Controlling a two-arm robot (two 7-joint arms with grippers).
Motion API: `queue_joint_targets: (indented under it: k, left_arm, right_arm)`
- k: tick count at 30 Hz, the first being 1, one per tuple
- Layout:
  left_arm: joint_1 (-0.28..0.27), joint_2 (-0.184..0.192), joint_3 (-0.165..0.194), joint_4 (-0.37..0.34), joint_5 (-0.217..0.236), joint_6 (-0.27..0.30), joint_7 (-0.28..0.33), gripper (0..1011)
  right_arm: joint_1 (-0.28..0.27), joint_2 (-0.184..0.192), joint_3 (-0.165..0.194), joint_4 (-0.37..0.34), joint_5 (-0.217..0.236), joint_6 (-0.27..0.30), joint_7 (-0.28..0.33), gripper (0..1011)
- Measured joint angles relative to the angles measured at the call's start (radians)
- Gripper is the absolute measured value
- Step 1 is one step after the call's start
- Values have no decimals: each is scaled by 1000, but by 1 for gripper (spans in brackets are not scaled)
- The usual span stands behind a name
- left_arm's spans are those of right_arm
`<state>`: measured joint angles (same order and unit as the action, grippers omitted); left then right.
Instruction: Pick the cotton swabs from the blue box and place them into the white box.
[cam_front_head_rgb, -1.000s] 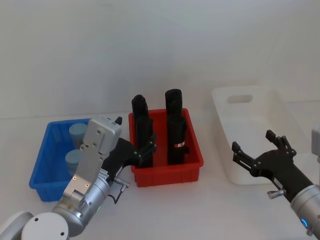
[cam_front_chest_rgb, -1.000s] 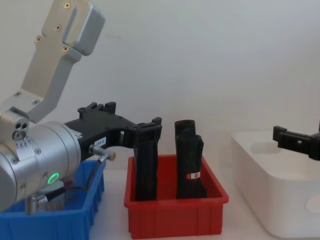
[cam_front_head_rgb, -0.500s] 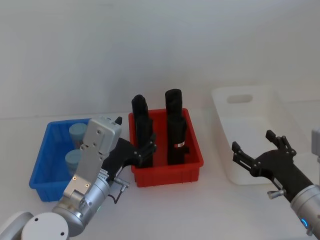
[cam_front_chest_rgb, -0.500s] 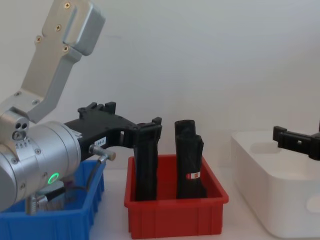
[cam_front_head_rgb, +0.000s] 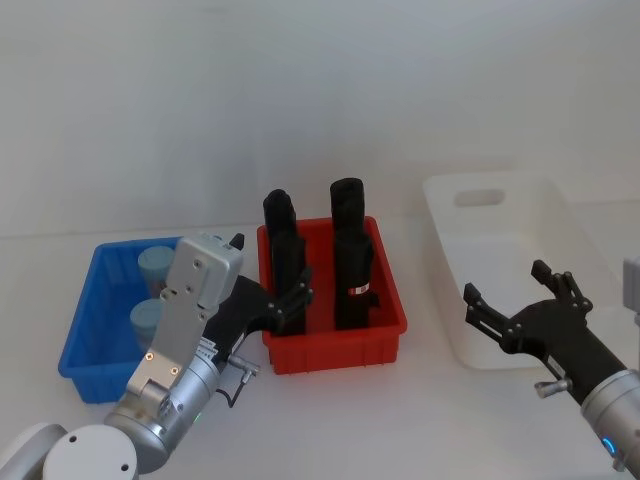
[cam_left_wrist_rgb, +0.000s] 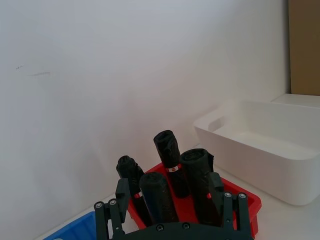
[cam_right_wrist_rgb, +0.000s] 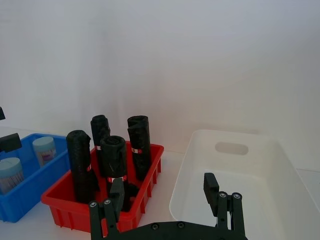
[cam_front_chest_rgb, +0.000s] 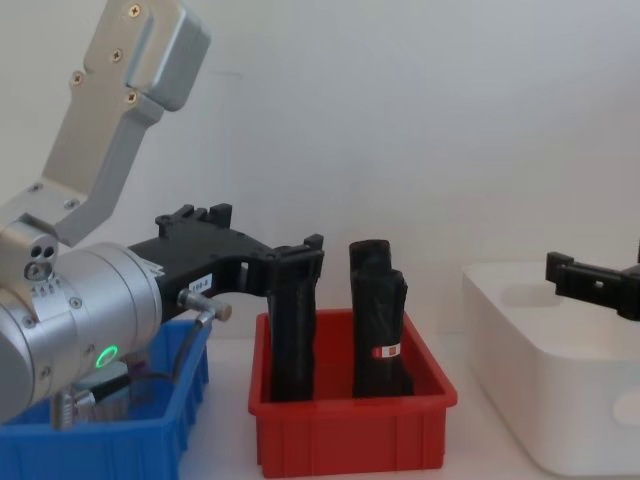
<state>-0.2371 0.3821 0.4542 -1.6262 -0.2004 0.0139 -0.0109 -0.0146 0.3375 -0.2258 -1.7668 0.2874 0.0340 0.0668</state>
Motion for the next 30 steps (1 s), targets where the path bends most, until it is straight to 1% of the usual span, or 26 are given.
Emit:
queue_joint_targets:
  k: [30]
  left_arm:
    - [0,0,0,0,0,0,0,1004]
  right_arm:
    - [0,0,0,0,0,0,0,1002]
